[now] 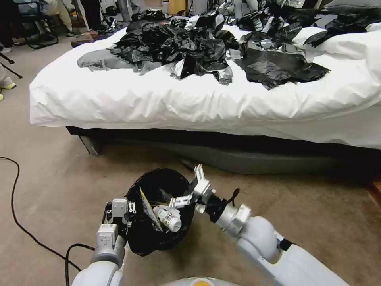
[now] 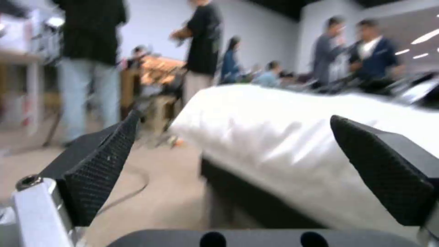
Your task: Pick up the trash bin, then pick up the garbage from the floor and place it into the trash bin.
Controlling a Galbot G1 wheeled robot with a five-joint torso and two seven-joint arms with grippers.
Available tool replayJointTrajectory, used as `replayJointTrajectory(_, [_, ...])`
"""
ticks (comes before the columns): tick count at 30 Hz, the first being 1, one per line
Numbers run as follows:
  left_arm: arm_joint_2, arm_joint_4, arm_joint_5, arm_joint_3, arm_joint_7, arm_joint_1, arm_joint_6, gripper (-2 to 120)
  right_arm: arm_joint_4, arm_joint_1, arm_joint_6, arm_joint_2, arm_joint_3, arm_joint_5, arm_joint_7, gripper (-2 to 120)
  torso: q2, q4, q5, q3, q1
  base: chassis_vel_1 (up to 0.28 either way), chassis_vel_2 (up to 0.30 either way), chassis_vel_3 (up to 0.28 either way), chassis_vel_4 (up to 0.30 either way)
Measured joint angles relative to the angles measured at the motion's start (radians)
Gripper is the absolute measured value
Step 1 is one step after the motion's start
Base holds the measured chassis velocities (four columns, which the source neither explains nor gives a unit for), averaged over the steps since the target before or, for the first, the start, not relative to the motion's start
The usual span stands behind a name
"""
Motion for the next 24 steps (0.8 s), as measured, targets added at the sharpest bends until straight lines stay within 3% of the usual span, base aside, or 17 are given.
replayJointTrajectory(4, [-0.001,0.0,-0.002,-0.003,0.0,0.003,0.0,1,0.085,-0.114,0.007,0.029,0.111,-0.076,0.07,100,0.0,-0.0003,-0.0001,0.0,0.0,0.0,0.0,0.0,0.0])
replayJointTrajectory(11, [0.003,-0.006,-0.012,-0.011,-0.001,0.005,0.004,1,0.092,-0.263,0.054,0.083,0.211,-0.153,0.096,100,0.0,-0.0003,0.0,0.0,0.0,0.0,0.0,0.0,0.0])
replayJointTrajectory(24, [0.007,-0.023,-0.02,-0.016,-0.002,0.013,0.008,1,-0.007,-0.339,0.131,0.146,0.266,-0.193,0.097,100,0.0,-0.0001,-0.0001,0.0,0.0,0.0,0.0,0.0,0.0])
